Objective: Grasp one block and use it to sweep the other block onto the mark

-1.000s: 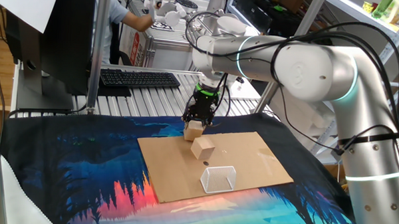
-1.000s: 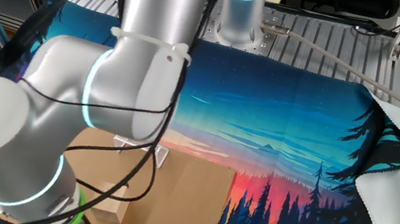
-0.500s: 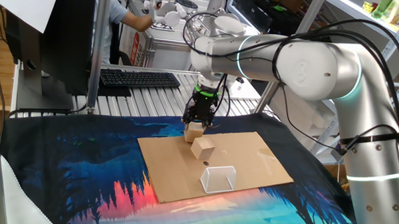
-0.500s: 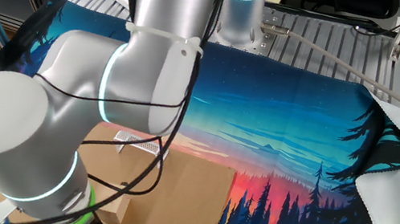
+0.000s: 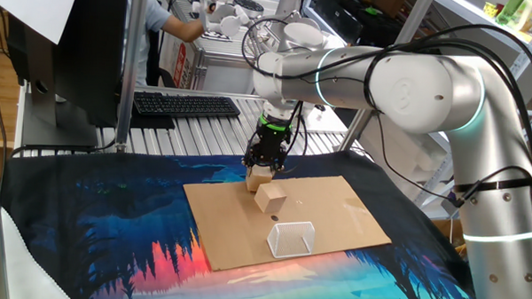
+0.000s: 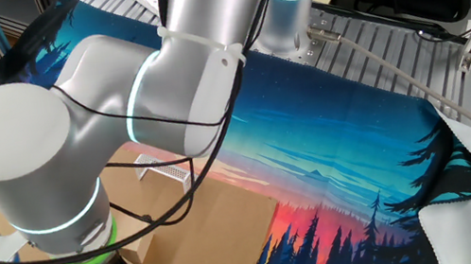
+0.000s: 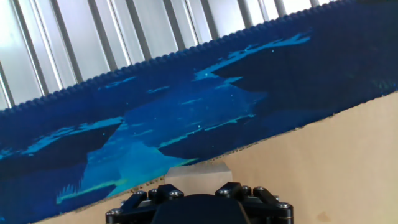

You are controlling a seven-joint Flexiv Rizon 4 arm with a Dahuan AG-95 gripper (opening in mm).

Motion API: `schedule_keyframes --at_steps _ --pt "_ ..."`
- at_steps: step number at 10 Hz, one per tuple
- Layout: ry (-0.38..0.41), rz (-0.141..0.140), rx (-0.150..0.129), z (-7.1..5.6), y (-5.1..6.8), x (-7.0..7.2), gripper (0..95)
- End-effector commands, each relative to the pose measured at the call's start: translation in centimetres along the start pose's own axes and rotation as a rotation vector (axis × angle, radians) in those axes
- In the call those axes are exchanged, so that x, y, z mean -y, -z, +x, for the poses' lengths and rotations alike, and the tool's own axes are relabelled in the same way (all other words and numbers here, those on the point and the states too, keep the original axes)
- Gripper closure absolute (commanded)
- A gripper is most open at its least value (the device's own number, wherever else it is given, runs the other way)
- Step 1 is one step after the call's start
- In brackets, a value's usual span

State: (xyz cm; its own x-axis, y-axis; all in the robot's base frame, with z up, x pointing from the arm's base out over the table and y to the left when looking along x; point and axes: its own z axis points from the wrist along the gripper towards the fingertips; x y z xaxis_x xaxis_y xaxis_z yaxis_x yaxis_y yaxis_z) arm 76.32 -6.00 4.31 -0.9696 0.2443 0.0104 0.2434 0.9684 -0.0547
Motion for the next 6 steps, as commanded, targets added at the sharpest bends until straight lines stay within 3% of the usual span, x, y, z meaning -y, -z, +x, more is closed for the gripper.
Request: schedule_keyframes --at_steps 1,3,6 --pt "0.013 0.006 -0.002 0.2 -0.4 0.4 95.0" --pt "0.035 0.010 -0.012 0.3 -0.6 1.3 95.0" --pt "0.032 0.012 -0.027 0.7 0.2 2.0 95.0"
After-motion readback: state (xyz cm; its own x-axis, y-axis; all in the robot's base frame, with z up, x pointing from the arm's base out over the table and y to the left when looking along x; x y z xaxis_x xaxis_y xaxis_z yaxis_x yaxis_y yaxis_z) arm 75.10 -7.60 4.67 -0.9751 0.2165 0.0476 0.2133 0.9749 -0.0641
